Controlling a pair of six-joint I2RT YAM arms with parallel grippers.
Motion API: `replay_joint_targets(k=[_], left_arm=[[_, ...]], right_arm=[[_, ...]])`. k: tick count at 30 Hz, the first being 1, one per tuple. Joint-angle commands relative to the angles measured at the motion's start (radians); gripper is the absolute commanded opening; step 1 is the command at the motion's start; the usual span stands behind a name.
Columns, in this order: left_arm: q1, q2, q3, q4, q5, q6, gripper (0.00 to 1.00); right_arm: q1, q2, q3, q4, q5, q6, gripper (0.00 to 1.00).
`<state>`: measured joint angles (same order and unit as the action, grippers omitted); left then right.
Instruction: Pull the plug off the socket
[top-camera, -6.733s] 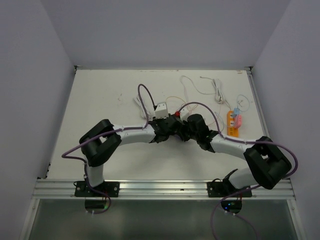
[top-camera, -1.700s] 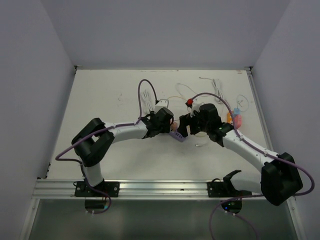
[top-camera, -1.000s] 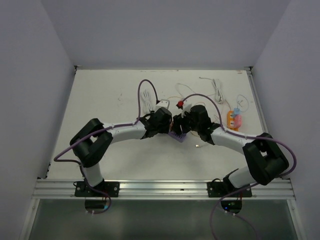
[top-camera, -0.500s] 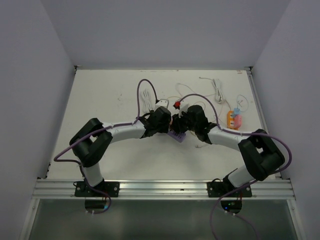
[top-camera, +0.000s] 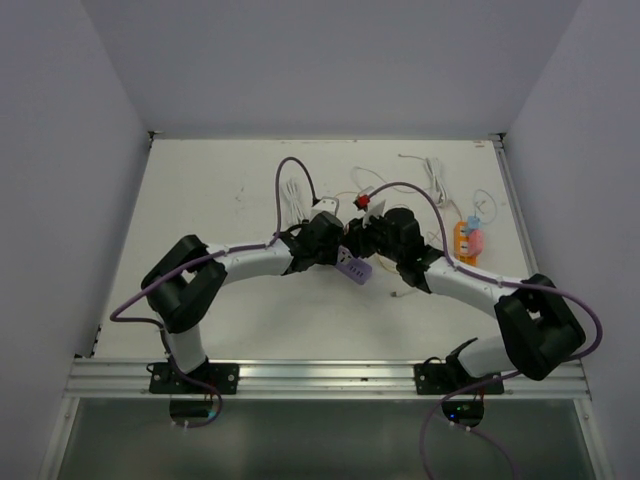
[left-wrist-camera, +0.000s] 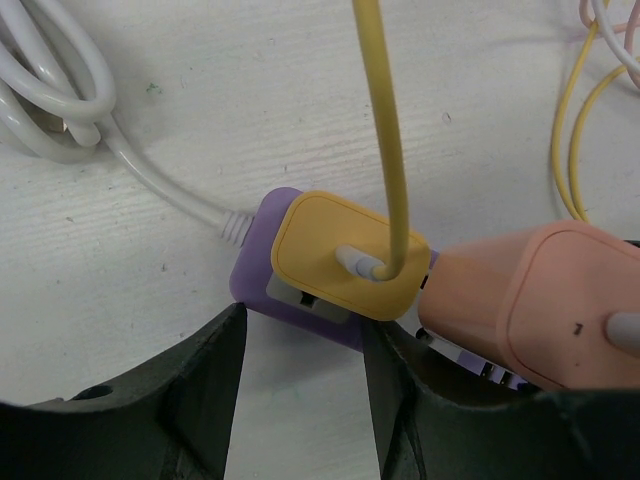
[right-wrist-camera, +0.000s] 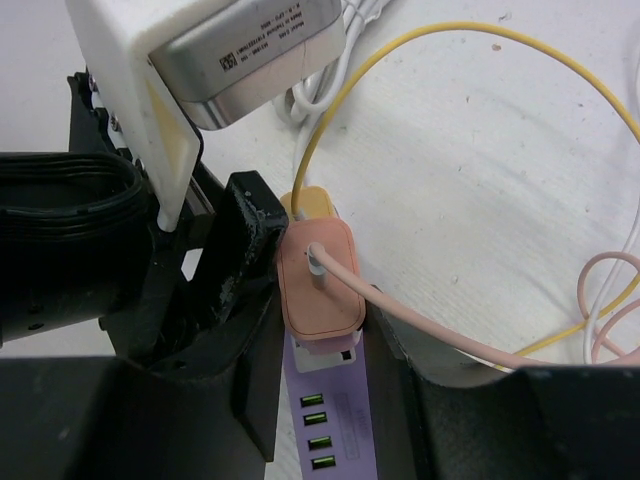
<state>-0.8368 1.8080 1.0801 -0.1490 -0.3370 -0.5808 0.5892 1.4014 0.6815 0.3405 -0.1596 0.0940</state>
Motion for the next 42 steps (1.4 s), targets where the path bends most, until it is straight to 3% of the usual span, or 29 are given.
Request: replay_joint_targets(k=[1,7,15,20,26,30,35,42], left_arm=[[0.008,0.080,-0.040,-0.167,0.026,0.044,0.52],[0.039,0.079,-0.048,-0.181,0.029,0.029,0.53],[0.074,0.053,-0.060,-0.215,0.007,0.032,0.52],[0.091,0.028,-0.077,-0.222,-0.003,0.038,0.52],[0.110,0.011,-0.094,-0.233,-0.008,0.041,0.52],[0.125,-0.009,-0.109,-0.239,-0.010,0.047,0.52],[0.139,-0.045,-0.138,-0.236,-0.004,0.047,0.52],[0.140,-0.062,-0.151,-0.235,0.001,0.045,0.52]], right_arm=[[0.009,-0.047,-0.020,0.068,0.028,0.016,0.00],[0.008,-0.174,-0.051,-0.055,0.098,-0.014,0.00],[0.004,-0.398,0.033,-0.412,0.190,-0.022,0.00],[0.004,-0.476,0.166,-0.735,0.261,0.038,0.00],[0.004,-0.587,0.231,-0.964,0.390,0.122,0.00],[0.004,-0.564,0.219,-1.130,0.368,0.211,0.00],[0.004,-0.542,0.042,-1.135,0.207,0.412,0.00],[-0.006,-0.385,-0.068,-1.025,0.244,0.467,0.00]])
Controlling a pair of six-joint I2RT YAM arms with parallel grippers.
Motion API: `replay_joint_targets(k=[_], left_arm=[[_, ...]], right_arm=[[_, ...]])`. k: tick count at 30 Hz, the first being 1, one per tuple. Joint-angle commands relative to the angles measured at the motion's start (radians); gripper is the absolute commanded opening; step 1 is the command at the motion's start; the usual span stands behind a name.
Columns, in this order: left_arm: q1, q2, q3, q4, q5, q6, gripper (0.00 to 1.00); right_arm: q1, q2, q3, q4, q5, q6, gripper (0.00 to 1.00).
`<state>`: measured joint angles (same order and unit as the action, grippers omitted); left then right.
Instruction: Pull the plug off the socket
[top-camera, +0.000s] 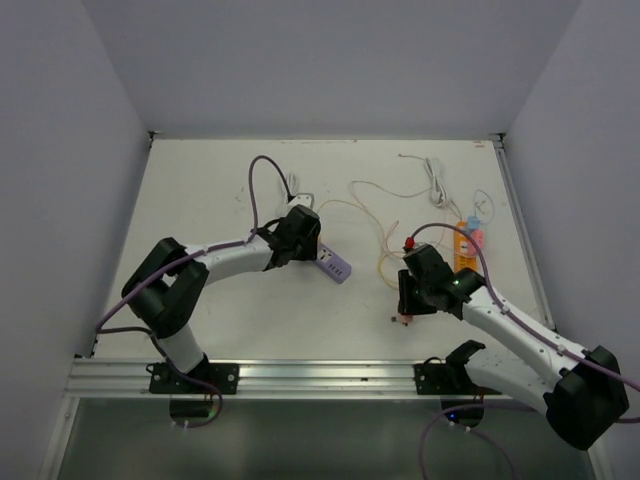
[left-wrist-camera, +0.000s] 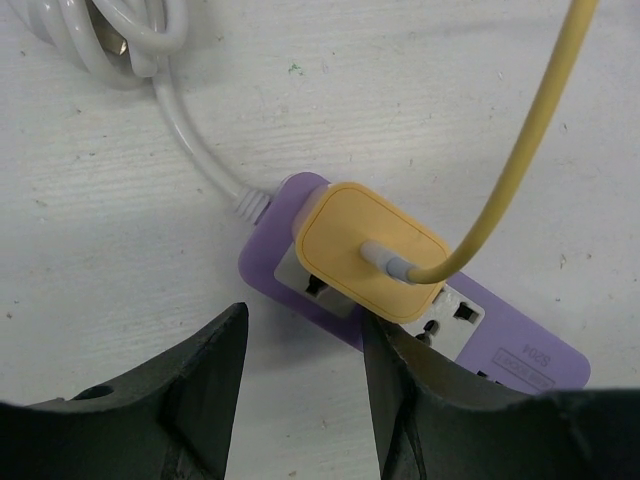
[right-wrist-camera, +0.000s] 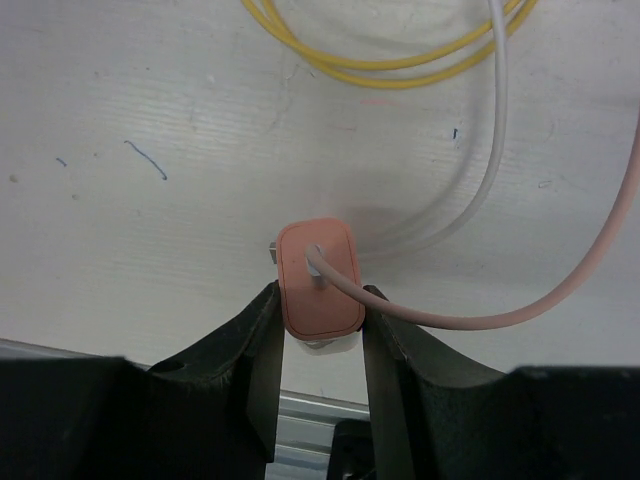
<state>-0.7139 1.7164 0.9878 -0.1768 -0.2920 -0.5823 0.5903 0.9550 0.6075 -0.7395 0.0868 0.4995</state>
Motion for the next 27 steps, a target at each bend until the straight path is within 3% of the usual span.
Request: replay_joint_targets(k=[1,5,6,8,9,12,17,23,27], left_arm=[[0.018,0.028,-0.058,-0.207,-0.044,0.047,0.52],[0.016,0.020,-0.066,-0.202,-0.035,0.042,0.52],[0.016,0.017,-0.066,-0.202,-0.035,0.042,0.52],[0.018,0.011,-0.067,-0.201,-0.035,0.044,0.52],[0.018,0.008,-0.069,-0.199,-0.033,0.044,0.53],[0.018,0.005,-0.067,-0.194,-0.029,0.044,0.53],[0.016,0.011,-0.064,-0.190,-0.016,0.042,0.53],[0.017,0.006,-0.060,-0.187,-0.004,0.045,0.53],[0.018,-0.001,-0.060,-0.176,0.010,0.048,0.53]], right_arm=[[-0.009,0.083,0.008,0.061,0.004,0.056,0.00],[-0.009,0.123,0.038,0.080,0.024,0.043,0.11],[-0.009,0.119,0.041,0.083,0.025,0.040,0.22],[-0.009,0.093,0.057,0.074,0.034,0.039,0.33],[-0.009,0.084,0.064,0.066,0.037,0.037,0.47],[-0.009,0.061,0.103,0.013,0.059,0.025,0.68],[-0.009,-0.001,0.193,-0.087,0.106,0.001,0.94],[-0.009,-0.058,0.339,-0.133,0.088,-0.107,0.99],[-0.007,-0.061,0.393,-0.054,-0.019,-0.185,0.99]])
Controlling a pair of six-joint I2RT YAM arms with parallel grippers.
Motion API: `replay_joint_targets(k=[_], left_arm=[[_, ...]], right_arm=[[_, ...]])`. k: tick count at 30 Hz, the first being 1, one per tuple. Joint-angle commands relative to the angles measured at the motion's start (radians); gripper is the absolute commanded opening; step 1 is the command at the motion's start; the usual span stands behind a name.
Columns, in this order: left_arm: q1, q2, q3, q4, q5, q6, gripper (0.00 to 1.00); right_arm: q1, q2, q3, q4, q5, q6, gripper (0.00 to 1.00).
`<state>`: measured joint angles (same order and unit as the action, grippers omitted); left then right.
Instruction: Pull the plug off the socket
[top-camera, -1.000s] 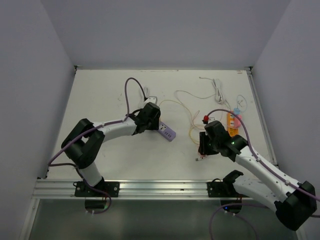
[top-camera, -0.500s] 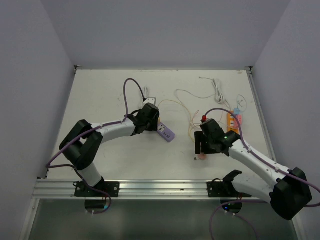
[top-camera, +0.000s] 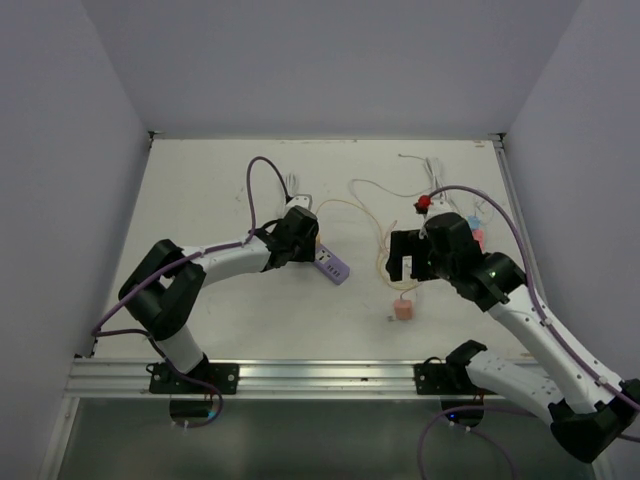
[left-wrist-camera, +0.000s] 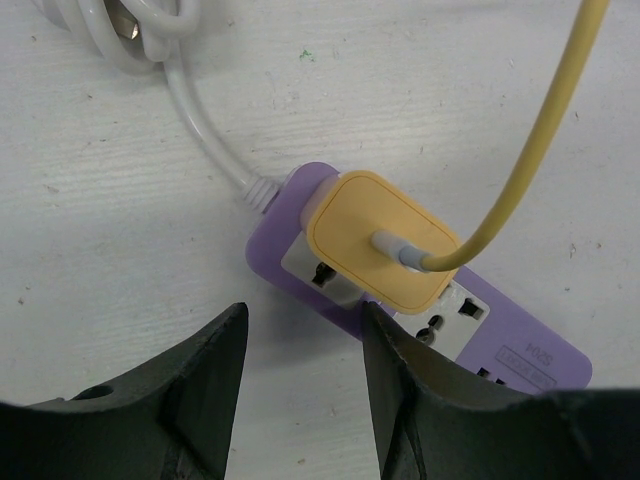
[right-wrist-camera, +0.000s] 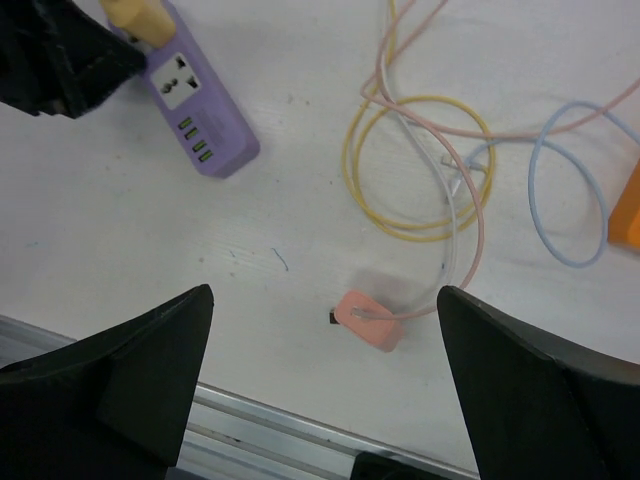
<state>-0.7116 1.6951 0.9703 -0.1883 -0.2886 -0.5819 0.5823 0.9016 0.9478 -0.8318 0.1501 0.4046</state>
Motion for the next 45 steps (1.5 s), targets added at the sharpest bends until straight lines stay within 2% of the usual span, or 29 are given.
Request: replay_joint_targets(k=[1,7,14,22,25,31,39,45], left_arm=[[0.015,0.015,-0.042,-0.162,0.009,0.050,0.53],[0.014,0.008,-0.039,-0.152,0.032,0.051,0.53],[0.014,0.005,-0.036,-0.149,0.045,0.047,0.53],[0.014,-0.002,-0.035,-0.139,0.054,0.047,0.53],[0.015,0.001,-0.036,-0.129,0.066,0.044,0.53],[0.015,0.008,-0.035,-0.125,0.071,0.042,0.53],[0.014,-0.005,-0.045,-0.103,0.085,0.045,0.53],[0.017,-0.067,-0.085,-0.041,0.101,0.059,0.53]], right_arm=[[0.001,-0.001,0.051,0.106,-0.111,-0.117,0.99],[0.034,0.170,0.031,0.308,-0.263,-0.197,0.99],[0.080,0.460,-0.013,0.594,-0.299,-0.289,0.99],[0.106,0.637,-0.066,0.793,-0.311,-0.331,0.93],[0.119,0.678,-0.101,0.884,-0.290,-0.340,0.87],[0.142,0.743,-0.112,0.924,-0.245,-0.371,0.66],[0.171,0.764,-0.172,0.997,-0.198,-0.368,0.49],[0.169,0.752,-0.221,1.046,-0.188,-0.369,0.23]])
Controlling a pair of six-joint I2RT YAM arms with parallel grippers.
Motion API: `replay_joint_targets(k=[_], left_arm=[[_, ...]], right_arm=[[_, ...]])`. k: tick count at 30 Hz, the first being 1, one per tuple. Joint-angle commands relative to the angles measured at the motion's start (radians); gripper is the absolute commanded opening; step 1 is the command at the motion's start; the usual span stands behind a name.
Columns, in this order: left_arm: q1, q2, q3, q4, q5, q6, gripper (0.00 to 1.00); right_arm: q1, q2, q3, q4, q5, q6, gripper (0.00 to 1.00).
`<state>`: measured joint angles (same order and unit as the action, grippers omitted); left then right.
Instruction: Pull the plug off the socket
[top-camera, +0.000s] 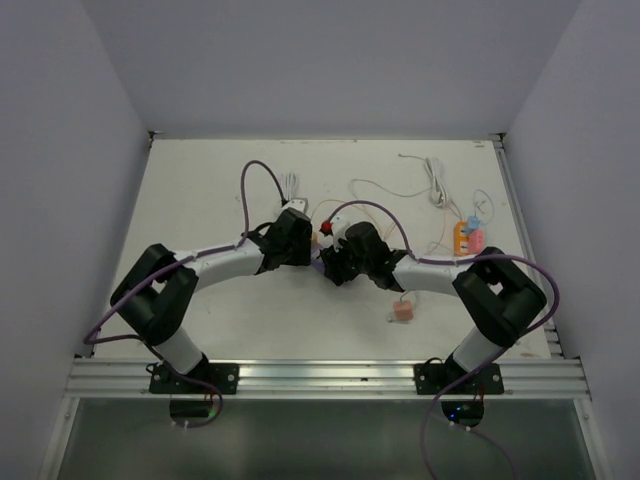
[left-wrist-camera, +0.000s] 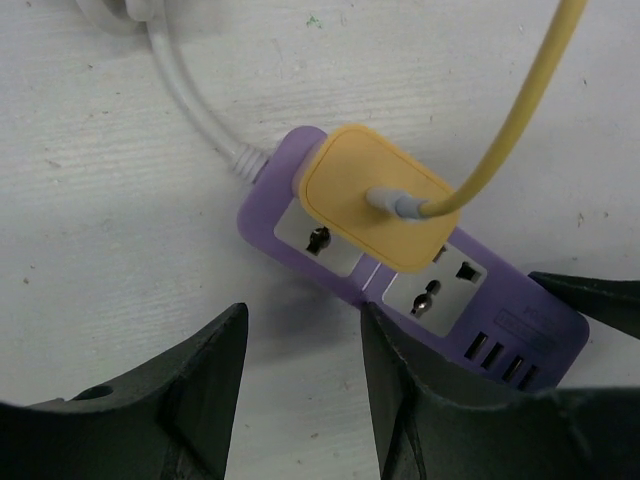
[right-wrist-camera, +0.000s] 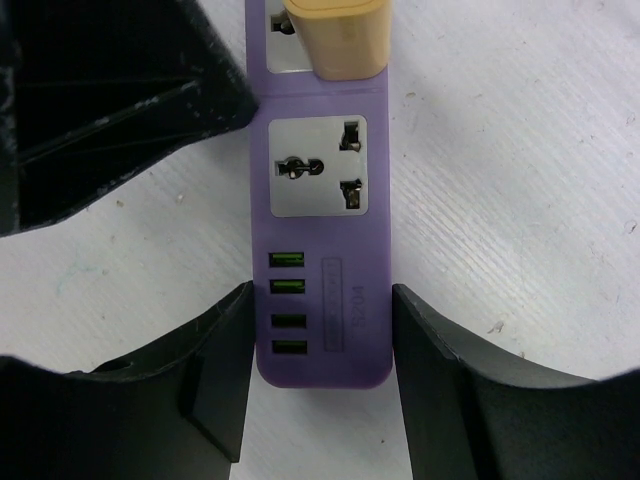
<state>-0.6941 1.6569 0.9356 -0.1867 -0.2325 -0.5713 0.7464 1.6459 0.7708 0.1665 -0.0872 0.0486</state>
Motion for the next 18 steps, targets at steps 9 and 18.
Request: replay_joint_targets(k=[9,18], left_arm=[[0.025,-0.209,-0.144,0.105,0.059,0.077,0.55],[0.090,-0.312,-0.164,0.343,-0.005,0.123,0.76]], right_arm=[[0.004,0.029,-0.054,0.080,0.027,-0.027,0.00],[0.004,0.063,-0.035,0.079,-0.014,-0.036,0.00]])
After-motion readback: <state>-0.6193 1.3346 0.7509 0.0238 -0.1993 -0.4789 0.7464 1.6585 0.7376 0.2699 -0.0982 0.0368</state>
